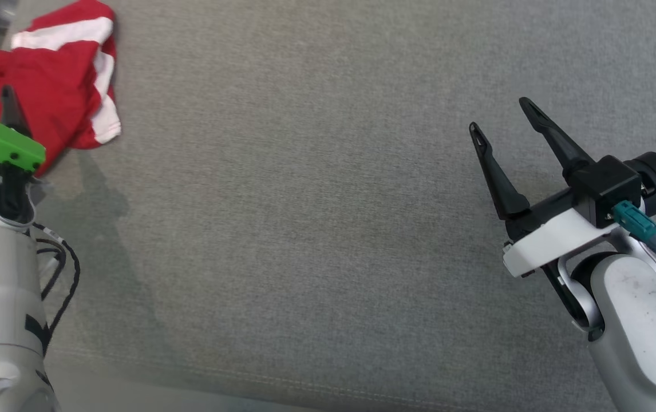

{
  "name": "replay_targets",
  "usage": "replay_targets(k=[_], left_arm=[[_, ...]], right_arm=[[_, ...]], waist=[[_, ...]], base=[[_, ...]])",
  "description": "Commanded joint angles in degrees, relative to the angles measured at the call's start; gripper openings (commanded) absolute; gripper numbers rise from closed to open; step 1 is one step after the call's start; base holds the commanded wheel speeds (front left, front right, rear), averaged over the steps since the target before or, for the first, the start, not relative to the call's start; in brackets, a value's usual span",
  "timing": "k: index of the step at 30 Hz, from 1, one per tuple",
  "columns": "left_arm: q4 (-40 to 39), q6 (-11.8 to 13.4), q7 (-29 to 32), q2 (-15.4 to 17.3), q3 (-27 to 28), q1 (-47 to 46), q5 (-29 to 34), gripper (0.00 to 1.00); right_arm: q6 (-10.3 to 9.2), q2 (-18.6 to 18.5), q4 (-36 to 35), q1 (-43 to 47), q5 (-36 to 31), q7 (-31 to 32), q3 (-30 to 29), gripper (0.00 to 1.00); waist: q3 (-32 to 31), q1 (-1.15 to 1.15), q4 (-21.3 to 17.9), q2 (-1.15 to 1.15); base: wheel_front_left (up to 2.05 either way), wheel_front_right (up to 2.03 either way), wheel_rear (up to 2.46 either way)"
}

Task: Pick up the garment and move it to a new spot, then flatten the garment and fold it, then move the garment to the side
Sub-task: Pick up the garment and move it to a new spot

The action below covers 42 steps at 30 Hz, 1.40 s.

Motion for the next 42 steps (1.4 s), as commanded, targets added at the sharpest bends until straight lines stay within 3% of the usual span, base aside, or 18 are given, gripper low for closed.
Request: replay_targets(k=[1,8,12,14,15,23,26,32,37,42], left_arm=[[0.77,0.51,1.35,0.79,0.45,-1.96,-1.03,1.0],[4.21,2.02,9.0,2.2,5.4,-6.4,-7.36,1.0],[5.68,3.59,10.66,2.79,5.39,-5.46,-7.29,1.0],[5.96,3.23,11.51,2.69,5.45,-4.78,-7.78,1.0],[5.85,2.95,11.63,2.84,5.14,-4.41,-7.49,0.0],[2.44,1.11,13.31,6.4,4.27,-4.13,-7.18,0.0],[-0.71,0.94,14.16,9.3,3.57,-4.47,-6.09,0.0],[-9.92,1.06,16.98,10.62,-0.34,-5.77,-2.97,0.0],[-19.74,-0.38,21.56,9.06,-4.32,-5.17,-1.52,0.0],[-31.56,-2.12,25.67,4.04,-9.46,-1.63,-2.25,0.0]], right_arm=[[-0.11,-0.4,-0.84,-1.01,-0.29,0.26,0.29,1.0],[-0.1,-0.3,-4.27,0.34,-1.01,0.46,-0.21,1.0],[-0.1,-0.3,-4.79,1.48,-1.01,0.58,-0.99,1.0],[-0.1,-0.01,-4.79,1.66,-1.02,0.44,-1.26,1.0],[-0.1,0.14,-4.67,1.8,-1.0,0.43,-1.35,1.0],[-0.1,1.93,-1.15,2.28,0.04,-1.77,-0.9,1.0],[-0.11,3.22,1.7,2.43,1.0,-3.64,-0.34,1.0],[-0.1,5.67,6.98,3.72,2.27,-6.64,-0.29,1.0],[-0.1,7.24,9.96,5.13,2.91,-8.21,-0.75,1.0],[-0.1,7.89,11.22,6.14,3.13,-8.92,-1.23,1.0]], waist=[[9.68,0.0,-8.25,0.0],[13.28,0.0,-11.22,0.0],[12.88,0.0,-11.71,0.0],[12.11,0.0,-11.83,0.0],[11.71,0.0,-11.85,0.0],[4.55,0.0,-11.67,0.0],[-0.08,0.0,-11.91,0.0],[-8.03,0.0,-12.02,0.0],[-12.79,0.0,-12.87,0.0],[-15.58,0.0,-14.38,0.0]], base=[[0.0,0.0,0.0],[0.0,0.0,0.0],[0.0,0.0,0.0],[0.0,0.0,0.0],[0.0,0.0,0.0],[0.0,0.0,0.0],[0.0,0.0,0.0],[0.0,0.0,0.0],[0.0,0.0,0.0],[0.0,0.0,0.0]])
